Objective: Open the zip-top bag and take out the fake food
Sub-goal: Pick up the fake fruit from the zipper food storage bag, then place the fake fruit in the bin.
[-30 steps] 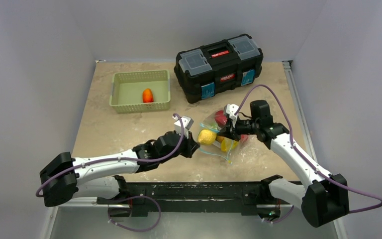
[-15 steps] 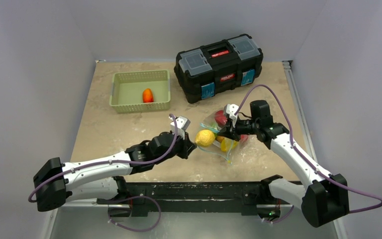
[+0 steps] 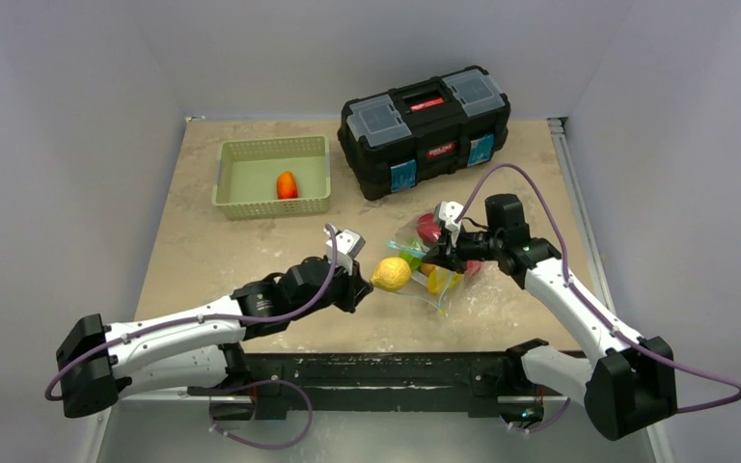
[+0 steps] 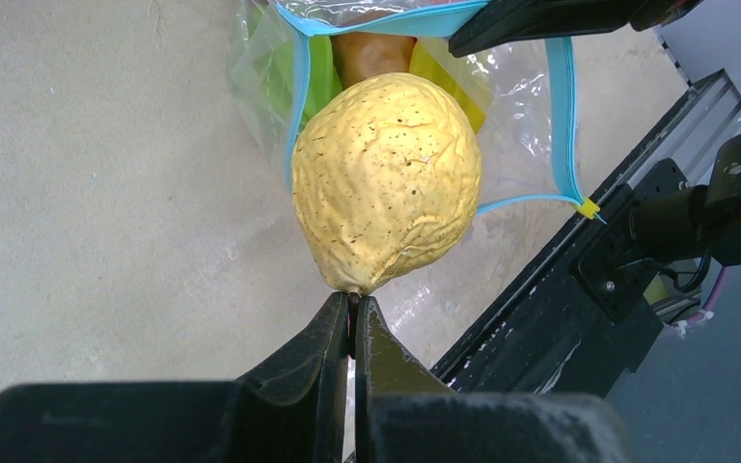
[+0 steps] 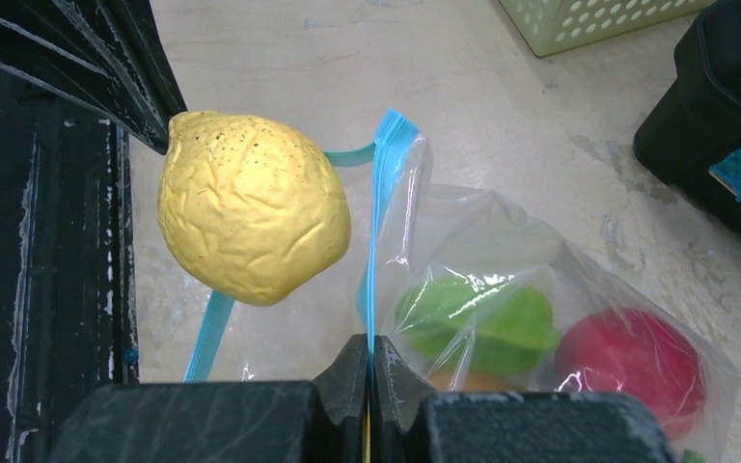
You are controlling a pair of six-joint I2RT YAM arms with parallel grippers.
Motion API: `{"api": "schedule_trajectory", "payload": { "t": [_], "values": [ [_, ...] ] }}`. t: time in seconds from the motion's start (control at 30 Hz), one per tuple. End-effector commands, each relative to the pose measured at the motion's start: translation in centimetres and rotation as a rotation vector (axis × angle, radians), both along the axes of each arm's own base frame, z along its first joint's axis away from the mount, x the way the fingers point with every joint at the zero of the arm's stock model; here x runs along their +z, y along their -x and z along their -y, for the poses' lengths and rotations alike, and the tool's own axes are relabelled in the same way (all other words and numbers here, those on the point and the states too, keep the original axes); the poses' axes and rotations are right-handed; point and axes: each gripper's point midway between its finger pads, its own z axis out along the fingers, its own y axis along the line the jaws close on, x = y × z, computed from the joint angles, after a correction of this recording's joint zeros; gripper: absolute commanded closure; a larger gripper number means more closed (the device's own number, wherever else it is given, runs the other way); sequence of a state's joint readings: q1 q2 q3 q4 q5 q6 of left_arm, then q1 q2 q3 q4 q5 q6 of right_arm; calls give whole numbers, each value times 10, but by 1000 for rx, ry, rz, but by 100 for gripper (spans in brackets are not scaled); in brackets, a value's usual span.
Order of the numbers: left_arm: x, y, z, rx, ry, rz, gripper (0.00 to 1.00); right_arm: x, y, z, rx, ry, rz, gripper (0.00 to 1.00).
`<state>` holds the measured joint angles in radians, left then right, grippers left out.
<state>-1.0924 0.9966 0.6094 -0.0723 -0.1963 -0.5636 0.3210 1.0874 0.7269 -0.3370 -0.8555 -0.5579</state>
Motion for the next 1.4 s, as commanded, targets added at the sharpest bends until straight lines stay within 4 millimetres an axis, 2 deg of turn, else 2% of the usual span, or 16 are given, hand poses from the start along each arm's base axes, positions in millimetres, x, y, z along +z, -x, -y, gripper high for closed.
{"api": "schedule_trajectory", "payload": {
  "t": [0.0, 0.53, 0.83, 0.97, 1.2, 1.37],
  "values": [
    [21, -2, -2, -24, 16, 39, 100, 11, -6, -2, 8, -14, 41, 100],
    [27, 5, -15, -61, -4, 30, 100, 10, -6, -2, 9, -12, 35, 100],
    [40, 7, -22, -74, 12, 33, 100, 11, -5, -3, 14, -15, 35, 100],
    [48, 6, -32, -63, 28, 44, 100, 11, -5, -2, 14, -13, 38, 100],
    [74, -10, -60, -2, 33, 108, 100, 11, -5, -2, 17, -13, 31, 100],
    [83, -22, -75, 50, 17, 145, 100, 11, -6, -1, 11, -8, 40, 100]
  ]
}}
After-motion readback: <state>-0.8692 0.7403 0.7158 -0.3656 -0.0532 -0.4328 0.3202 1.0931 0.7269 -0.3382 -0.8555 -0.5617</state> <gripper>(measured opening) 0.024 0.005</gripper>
